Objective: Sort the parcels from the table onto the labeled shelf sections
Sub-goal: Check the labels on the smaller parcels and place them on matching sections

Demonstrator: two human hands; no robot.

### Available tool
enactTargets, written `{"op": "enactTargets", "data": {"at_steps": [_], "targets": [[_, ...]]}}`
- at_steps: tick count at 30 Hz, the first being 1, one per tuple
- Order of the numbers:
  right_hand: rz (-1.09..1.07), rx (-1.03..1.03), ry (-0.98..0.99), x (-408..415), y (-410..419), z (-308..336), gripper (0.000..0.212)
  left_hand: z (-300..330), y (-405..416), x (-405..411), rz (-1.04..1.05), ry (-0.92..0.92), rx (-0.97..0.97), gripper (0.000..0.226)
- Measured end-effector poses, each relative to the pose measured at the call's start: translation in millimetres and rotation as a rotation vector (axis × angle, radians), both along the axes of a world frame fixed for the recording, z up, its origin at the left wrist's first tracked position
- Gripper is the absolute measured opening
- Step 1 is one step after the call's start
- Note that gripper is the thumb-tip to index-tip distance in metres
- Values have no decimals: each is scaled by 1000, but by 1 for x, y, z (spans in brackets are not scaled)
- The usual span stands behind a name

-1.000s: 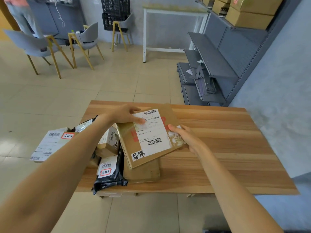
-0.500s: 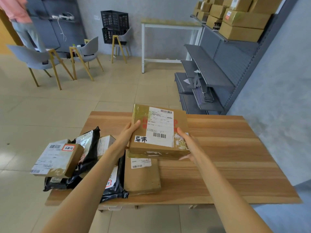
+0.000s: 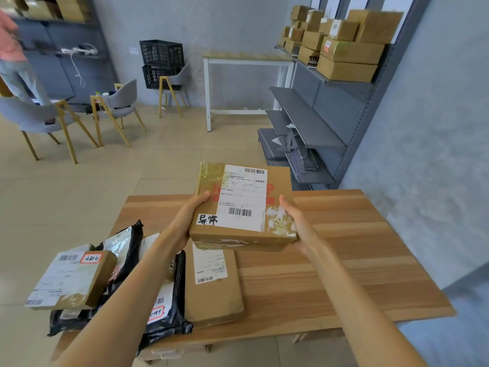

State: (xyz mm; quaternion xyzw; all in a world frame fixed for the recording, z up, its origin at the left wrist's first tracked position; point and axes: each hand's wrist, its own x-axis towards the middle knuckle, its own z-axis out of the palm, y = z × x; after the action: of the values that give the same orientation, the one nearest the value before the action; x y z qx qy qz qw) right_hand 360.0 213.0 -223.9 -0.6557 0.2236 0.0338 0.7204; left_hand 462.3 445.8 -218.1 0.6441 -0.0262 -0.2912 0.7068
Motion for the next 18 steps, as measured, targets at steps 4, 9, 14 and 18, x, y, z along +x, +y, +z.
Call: {"op": "enactTargets", "data": {"at_steps": [4, 9, 14, 18], "targets": [[-50, -23, -26, -7, -14, -4, 125, 12, -14, -3, -89, -11, 9, 37], [-108, -34, -107, -25, -29, 13, 92, 29, -38, -8, -144, -17, 11, 42], [-207, -80, -143, -54, -43, 39, 53, 49, -64, -14, -233, -70, -16, 38], [-348, -81, -188, -85, -46, 61, 42, 71, -81, -23, -333, -134, -42, 35]]}}
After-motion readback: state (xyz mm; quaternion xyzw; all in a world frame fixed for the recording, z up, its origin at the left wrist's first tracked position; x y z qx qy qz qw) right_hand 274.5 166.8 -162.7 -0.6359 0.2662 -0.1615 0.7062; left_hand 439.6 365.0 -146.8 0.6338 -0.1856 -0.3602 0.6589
